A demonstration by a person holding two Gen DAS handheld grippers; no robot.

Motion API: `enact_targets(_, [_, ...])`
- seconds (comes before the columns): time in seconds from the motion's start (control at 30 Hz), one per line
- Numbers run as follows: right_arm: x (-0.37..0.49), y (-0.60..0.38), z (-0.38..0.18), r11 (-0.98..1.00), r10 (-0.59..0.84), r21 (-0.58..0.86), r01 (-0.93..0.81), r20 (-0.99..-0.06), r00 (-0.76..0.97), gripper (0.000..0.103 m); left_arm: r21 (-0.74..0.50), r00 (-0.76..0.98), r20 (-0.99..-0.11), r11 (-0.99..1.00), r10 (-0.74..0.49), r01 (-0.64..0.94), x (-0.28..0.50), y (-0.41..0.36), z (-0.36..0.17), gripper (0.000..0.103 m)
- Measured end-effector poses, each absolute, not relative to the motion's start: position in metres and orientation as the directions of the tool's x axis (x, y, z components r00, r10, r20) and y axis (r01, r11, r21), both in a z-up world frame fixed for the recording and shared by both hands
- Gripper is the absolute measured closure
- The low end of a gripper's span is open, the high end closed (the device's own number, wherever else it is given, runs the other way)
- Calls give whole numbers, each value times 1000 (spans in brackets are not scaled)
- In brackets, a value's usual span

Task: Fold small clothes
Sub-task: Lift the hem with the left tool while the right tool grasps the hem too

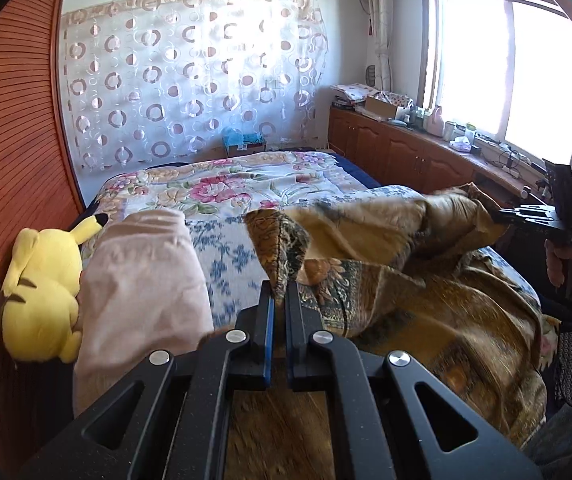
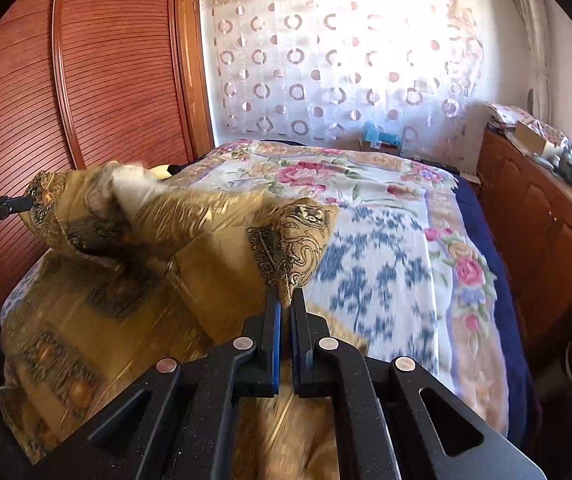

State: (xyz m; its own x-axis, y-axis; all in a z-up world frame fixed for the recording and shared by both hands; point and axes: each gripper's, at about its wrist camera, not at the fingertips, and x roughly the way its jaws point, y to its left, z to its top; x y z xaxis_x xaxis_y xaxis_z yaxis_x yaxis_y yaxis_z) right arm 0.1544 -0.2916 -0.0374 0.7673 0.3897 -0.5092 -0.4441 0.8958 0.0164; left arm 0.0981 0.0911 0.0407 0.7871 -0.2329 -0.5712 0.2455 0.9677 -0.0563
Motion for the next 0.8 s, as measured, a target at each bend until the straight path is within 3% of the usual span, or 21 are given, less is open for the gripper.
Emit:
enact_targets(0.37, [47, -304, -48, 895, 401, 51, -444, -530, 748, 99, -89, 777, -589, 973, -223, 212, 10, 94, 13, 98])
enact_targets(0.53, [25, -302, -46, 897, 384, 37, -440, -556, 737, 99, -138, 770, -595, 973, -231, 186, -7, 99, 5, 98])
enact_targets(0.8, [2, -298, -39, 901, 354, 2, -434, -583, 731, 99, -106, 753, -628, 980, -197, 168, -24, 94, -6, 98])
